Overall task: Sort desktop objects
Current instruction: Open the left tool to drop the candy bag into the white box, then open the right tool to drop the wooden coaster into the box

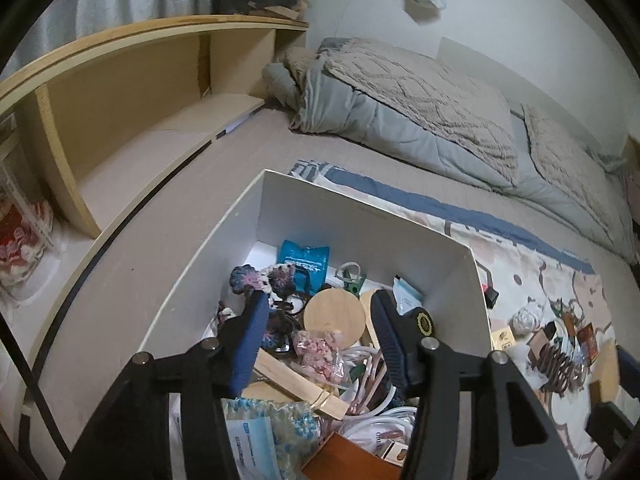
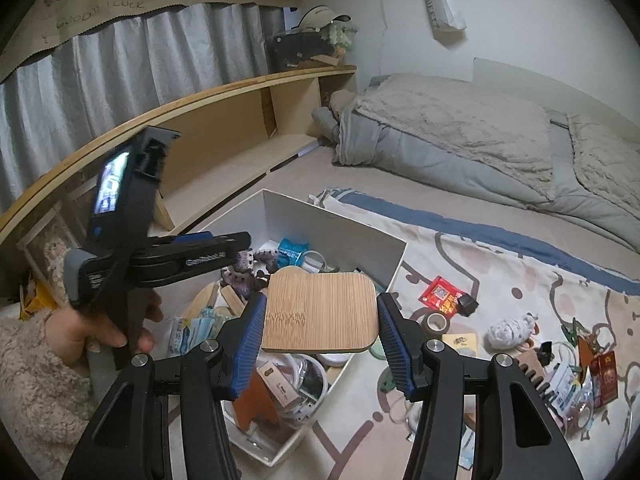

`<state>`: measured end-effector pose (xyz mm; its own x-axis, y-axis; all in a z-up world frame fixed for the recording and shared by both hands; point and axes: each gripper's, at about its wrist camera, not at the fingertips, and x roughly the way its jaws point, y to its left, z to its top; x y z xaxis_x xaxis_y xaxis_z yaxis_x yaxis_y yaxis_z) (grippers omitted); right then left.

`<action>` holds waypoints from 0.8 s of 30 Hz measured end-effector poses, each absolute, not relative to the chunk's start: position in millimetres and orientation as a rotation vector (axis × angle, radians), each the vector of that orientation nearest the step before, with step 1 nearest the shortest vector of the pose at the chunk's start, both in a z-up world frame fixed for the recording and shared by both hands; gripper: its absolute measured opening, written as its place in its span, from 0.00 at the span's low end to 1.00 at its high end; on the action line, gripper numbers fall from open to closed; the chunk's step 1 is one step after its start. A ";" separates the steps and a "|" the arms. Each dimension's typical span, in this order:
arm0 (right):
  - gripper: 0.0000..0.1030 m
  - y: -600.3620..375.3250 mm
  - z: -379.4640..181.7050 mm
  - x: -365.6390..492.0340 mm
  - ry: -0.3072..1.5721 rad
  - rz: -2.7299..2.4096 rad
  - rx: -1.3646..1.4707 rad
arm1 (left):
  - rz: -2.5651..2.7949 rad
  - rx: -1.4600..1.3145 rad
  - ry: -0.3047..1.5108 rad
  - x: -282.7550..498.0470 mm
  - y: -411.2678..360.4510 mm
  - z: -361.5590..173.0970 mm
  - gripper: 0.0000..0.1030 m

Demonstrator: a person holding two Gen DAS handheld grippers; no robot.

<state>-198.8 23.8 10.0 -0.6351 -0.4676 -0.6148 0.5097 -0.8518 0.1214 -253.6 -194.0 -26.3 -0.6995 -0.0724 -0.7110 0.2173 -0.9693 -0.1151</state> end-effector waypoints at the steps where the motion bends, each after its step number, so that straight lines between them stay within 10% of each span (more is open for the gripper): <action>1: 0.54 22.1 8.7 -202.2 0.084 -2.427 0.898 | -2.741 1.129 0.286 -252.1 -195.2 -25.6 0.51; 21: 0.54 -38.8 -35.4 -313.9 -0.009 -2.303 1.138 | -2.797 1.073 0.209 -233.9 -199.0 -14.9 0.51; 24: 0.80 -39.7 -37.0 -320.6 0.003 -2.350 1.151 | -2.812 1.075 0.227 -234.5 -201.2 -15.3 0.52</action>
<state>-320.6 -39.7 -37.0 -0.5046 -0.4491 -0.7373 0.4507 -0.8655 0.2187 -234.5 -201.2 -15.3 -0.7399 -0.0608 -0.6700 0.1674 -0.9812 -0.0958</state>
